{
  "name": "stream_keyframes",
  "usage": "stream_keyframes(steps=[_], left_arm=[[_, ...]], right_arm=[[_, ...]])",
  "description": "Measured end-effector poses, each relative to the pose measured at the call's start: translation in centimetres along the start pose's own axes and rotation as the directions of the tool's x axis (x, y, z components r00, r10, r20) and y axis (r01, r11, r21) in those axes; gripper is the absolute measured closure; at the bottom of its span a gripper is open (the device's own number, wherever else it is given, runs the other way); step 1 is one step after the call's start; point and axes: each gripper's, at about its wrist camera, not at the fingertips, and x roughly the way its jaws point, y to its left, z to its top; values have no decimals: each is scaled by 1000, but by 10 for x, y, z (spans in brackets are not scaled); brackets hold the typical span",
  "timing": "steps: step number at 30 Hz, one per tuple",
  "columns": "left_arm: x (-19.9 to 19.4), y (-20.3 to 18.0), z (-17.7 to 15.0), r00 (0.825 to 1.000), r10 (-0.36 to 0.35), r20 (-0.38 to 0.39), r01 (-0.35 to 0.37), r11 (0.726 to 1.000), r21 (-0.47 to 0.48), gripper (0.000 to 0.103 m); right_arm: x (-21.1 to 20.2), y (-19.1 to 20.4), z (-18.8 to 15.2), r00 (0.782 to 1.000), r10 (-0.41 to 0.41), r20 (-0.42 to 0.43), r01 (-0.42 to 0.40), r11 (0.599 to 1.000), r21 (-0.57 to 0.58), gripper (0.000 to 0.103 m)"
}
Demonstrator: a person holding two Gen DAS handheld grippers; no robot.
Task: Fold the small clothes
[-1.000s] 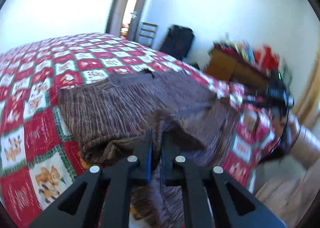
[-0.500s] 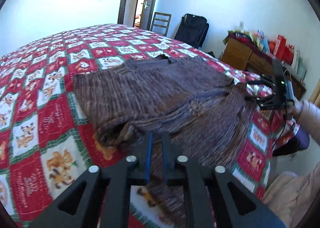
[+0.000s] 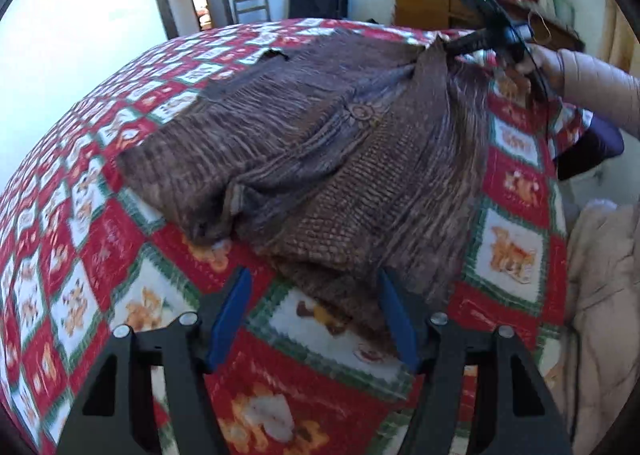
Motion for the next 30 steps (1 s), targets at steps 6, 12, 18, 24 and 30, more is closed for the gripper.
stream_keyframes(steps=[6,12,18,24,30], left_arm=[[11,2,17,999,-9,44,7,999,45,36],[18,-1,16,996,-59,63,58,998,21,72],[2,-5,12,988,-29,153,43,995,-91,91],[-17,-4,12,968,-19,249,84,963,-256,93],[-38,3,24,950,35,311,88,923,-374,93]], right_arm=[[1,-2,-6,1000,12,1,-12,997,76,86],[3,-4,-5,1000,8,2,-9,997,77,86],[-4,3,-8,999,-11,45,7,996,94,87],[-40,19,-9,990,-3,139,-9,996,90,88],[-69,31,8,975,31,220,-51,995,86,89]])
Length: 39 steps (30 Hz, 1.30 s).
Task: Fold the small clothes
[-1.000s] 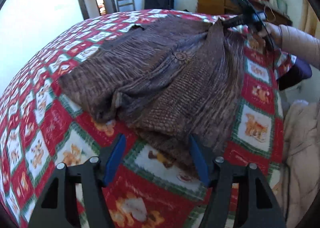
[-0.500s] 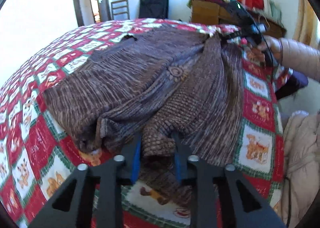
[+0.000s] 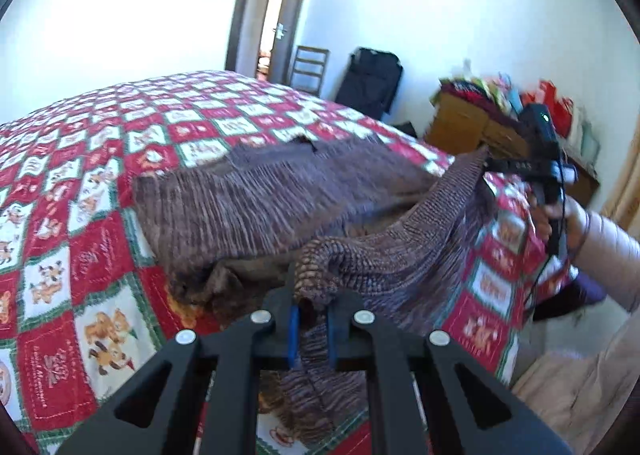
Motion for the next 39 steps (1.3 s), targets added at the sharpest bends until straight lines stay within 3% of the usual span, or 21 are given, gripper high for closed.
stream_keyframes(steps=[5,12,14,18,21,22,23,25,27,31,34,39], left_arm=[[-4,18,30,998,12,57,-7,996,-86,93],[32,60,78,986,135,96,-118,979,-165,93],[52,72,83,985,155,76,-137,970,-202,93],[104,104,81,978,209,-13,-201,923,-327,93],[132,122,71,964,244,-103,-265,886,-380,87],[136,126,69,959,254,-121,-282,874,-395,81],[137,128,68,959,256,-125,-285,868,-407,76],[130,135,68,957,267,-112,-289,850,-441,50],[121,141,68,956,278,-94,-289,832,-474,42],[107,144,71,936,337,-101,-345,819,-459,42],[94,136,69,941,324,-99,-333,835,-439,39],[66,103,58,942,333,-50,-325,862,-389,35]], right_arm=[[6,-1,36,999,26,33,-27,999,23,89],[64,-35,87,999,28,22,-31,989,143,89],[91,-47,94,1000,15,-1,-15,985,172,89],[152,-66,92,997,-28,-75,43,978,206,88],[180,-70,84,990,-80,-119,103,974,201,86],[183,-69,83,989,-99,-113,118,976,184,85],[184,-68,84,988,-113,-106,129,977,167,83],[185,-68,85,985,-129,-110,146,977,158,76],[185,-71,87,985,-129,-114,148,974,170,71],[178,-81,87,989,-117,-91,135,965,226,71],[155,-85,86,991,-123,-51,132,949,285,71],[91,-49,64,966,-256,33,246,952,185,71]])
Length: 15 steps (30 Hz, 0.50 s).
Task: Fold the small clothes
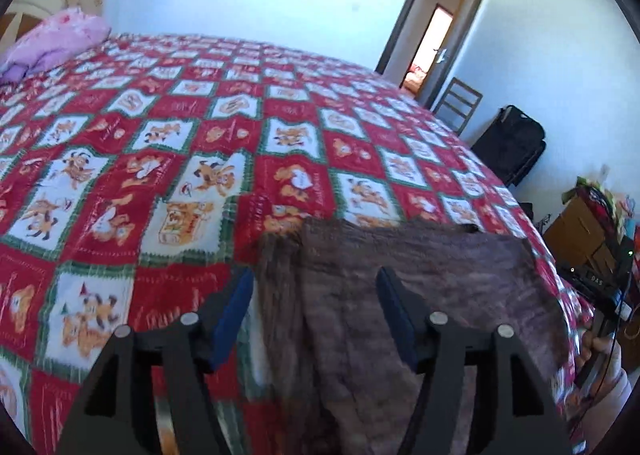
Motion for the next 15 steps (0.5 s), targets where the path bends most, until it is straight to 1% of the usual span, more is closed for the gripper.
stream_keyframes(steps=[2,4,6,7,9,11,14,15], left_arm=[[-9,-11,-12,1000,-21,10,21,1000,19,34],[-13,-22,-24,1000,-27,15,26,999,40,31],[-13,-33,-38,1000,-9,16,9,998,54,30],[-12,-34,-44,1000,3,7,-3,999,52,30],[-8,-35,-57,999,25,-26,-24,999,38,30],[-10,-32,-68,999,44,-32,-43,999,31,30],[-20,-28,-83,995,101,-9,-101,993,67,29],[-23,-28,-87,992,125,2,-125,988,85,27]], right_arm=[[-15,9,-16,1000,26,-4,-26,999,-39,71],[-22,15,-36,997,56,-50,-59,997,-58,71],[-20,20,-54,997,30,-77,-36,996,-83,71],[-18,20,-61,996,23,-91,-31,995,-91,71],[-10,17,-74,991,-22,-136,9,995,-95,71],[-12,15,-84,995,-27,-94,17,993,-114,71],[-14,22,-94,996,-65,-64,53,984,-170,71],[-14,25,-96,995,-81,-50,70,979,-190,71]])
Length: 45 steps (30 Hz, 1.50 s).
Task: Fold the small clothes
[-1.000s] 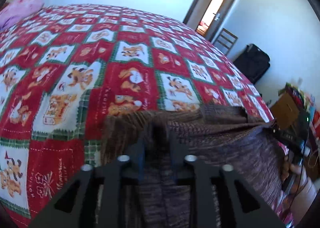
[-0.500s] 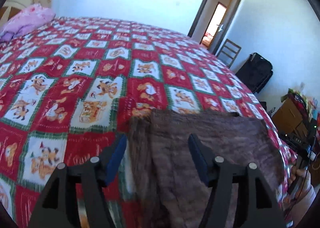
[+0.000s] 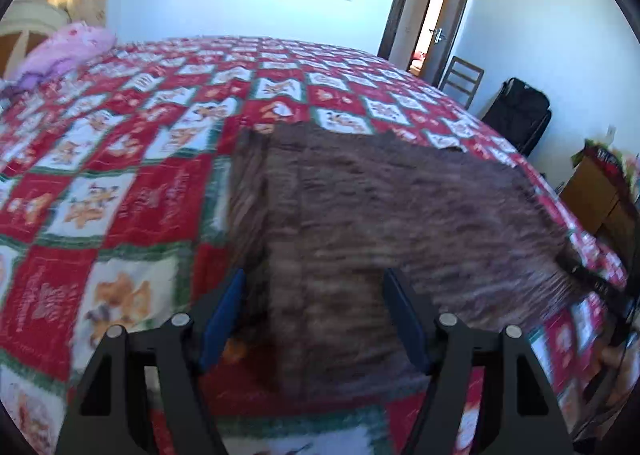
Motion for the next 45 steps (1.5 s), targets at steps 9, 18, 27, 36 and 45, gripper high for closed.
stream_keyframes(steps=[9,18,27,36,45], left_arm=[[-22,25,-27,998,66,-14,-67,993,-94,9],[-37,35,-36,994,-98,56,112,897,-427,5],[-31,-6,-33,997,-71,38,80,898,-434,6],[-21,-10,-34,994,-58,94,101,826,-555,6],[-4,26,-14,990,18,139,78,751,-656,8]], right_arm=[[-5,-4,-10,997,7,82,-8,1000,17,70],[-6,3,-14,995,-25,92,25,1000,1,69],[-7,2,-15,995,-7,97,6,1000,13,68],[-7,-1,-16,995,12,102,-14,1000,23,67],[-6,0,-15,995,9,101,-12,1000,20,66]])
